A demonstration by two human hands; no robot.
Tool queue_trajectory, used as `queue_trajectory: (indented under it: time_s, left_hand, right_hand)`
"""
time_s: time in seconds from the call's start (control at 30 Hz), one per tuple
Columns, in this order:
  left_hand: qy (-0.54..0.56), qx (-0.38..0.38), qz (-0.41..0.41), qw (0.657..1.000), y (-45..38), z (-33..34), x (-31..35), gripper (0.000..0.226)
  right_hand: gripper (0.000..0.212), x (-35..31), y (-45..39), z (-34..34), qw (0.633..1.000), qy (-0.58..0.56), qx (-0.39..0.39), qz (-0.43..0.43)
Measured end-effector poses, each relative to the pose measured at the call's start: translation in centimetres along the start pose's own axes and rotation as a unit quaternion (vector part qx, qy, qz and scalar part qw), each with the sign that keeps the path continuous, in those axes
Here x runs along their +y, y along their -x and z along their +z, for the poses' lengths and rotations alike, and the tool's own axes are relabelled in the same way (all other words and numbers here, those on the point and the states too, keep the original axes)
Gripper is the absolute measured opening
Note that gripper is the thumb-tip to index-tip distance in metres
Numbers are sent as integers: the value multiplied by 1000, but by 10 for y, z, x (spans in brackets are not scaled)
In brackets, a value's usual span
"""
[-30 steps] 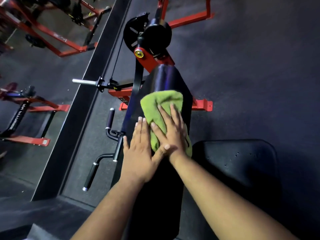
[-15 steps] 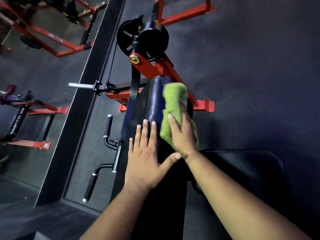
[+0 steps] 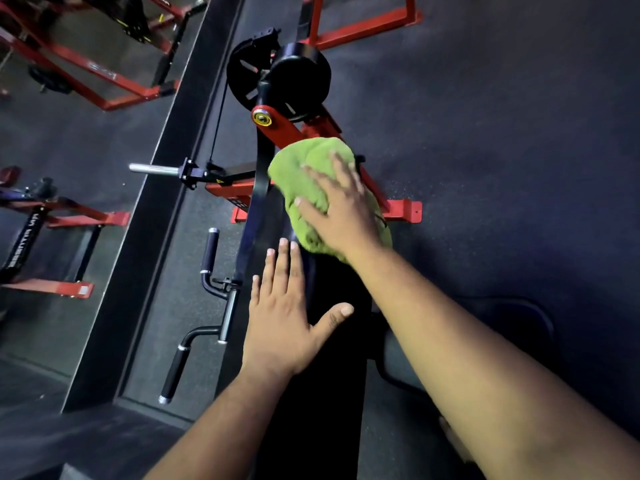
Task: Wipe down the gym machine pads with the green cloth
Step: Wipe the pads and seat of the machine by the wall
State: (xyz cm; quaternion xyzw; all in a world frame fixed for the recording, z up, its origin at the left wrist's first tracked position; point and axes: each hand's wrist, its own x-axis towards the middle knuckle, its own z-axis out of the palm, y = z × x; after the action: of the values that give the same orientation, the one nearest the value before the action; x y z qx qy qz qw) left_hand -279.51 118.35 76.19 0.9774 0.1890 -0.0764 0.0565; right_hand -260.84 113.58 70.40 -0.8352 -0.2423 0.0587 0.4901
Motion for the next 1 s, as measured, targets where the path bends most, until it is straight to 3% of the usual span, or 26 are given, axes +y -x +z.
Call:
queue_trajectory:
  time_s: [0.13,0.17,0.23,0.33,0.4,0.47,0.53,0.6,0.67,0.7,0.8,1.0]
  left_hand:
    - [1,-1,-2,1000,0,1,0,120]
    - [1,3,0,1000,-1,2,-1,120]
    - [-2,3,4,1000,-1,3,-2,119]
    - [1,3,0,1000,-1,3,-1,119]
    - [-2,4,2,1000,-2,3,-1,119]
    - [-6,1,1,1000,-1,3,-2,120]
    - [-8,1,1,1000,-1,3,-1,120]
    - [-4,5,-2,1000,-1,3,-1,122]
    - [15,8,-5,1000,-1,3,-1,124]
    - [27,13,-7,1000,-1,3,-1,125]
    - [64,34,-12,997,3,2,-2,123]
    - [210,99,-34,972,11,-2,-9,119]
  right_hand:
    - [62,20,35,11,995,-65,20,-66]
    - [67,33,28,17,993,-110,35,-38]
    - [86,61,12,30,968,-216,69,105]
    - [99,107,24,57,889,-337,55,306]
    - [107,132,38,74,858,-370,36,355]
    - [115,127,47,73,858,-345,32,380]
    - [102,90,58,56,890,-305,53,336]
    - [84,47,63,40,943,-255,81,200]
    - [68,14,44,18,988,-135,59,53]
    - [64,2,25,10,998,-53,19,22]
    - [60,-25,-30,-13,990,81,-114,32]
    - [54,-43,-4,-16,969,184,-162,-38]
